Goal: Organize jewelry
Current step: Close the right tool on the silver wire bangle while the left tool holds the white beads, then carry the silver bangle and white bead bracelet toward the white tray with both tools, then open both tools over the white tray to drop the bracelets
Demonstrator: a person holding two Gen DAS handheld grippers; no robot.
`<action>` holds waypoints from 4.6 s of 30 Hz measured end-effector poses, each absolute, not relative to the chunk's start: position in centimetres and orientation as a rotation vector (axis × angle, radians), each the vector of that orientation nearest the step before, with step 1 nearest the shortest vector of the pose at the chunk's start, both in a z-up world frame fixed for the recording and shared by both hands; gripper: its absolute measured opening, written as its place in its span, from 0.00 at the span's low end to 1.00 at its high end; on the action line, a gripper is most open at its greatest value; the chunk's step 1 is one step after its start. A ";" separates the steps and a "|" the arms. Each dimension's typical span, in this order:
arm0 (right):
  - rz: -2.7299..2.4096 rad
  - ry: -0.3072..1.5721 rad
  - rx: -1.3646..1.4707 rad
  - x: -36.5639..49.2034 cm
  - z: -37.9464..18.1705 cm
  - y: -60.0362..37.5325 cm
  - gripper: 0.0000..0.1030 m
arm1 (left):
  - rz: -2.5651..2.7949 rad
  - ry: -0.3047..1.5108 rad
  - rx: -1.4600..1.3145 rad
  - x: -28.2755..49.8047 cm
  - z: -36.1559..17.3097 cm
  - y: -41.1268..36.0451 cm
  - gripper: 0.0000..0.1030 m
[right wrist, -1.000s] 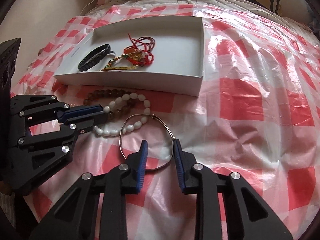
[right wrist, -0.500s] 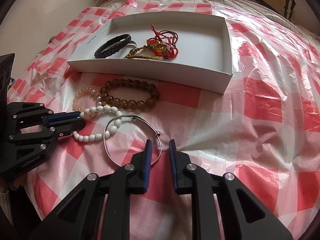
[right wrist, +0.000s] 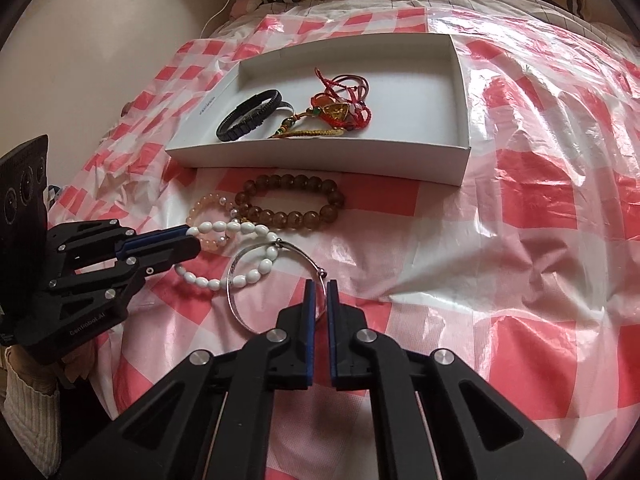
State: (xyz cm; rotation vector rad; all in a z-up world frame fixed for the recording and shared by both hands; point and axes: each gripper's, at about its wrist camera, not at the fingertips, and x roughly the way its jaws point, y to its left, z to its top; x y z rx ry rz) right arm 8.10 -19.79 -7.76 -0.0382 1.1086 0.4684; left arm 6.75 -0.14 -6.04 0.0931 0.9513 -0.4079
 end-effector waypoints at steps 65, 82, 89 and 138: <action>0.578 0.865 -0.049 6.7 -3.5 -17.7 0.56 | -0.268 0.676 0.131 5.9 -1.2 0.2 0.07; 0.580 0.860 -0.062 6.7 -3.3 -17.5 0.56 | -0.269 0.663 0.125 5.9 -1.0 0.3 0.07; 0.580 0.851 -0.061 6.6 -3.1 -17.6 0.56 | -0.270 0.660 0.123 5.8 -1.0 0.2 0.07; 0.350 0.955 -0.137 12.9 -5.2 -17.9 0.68 | -0.142 0.798 -0.078 10.5 -3.0 3.6 0.45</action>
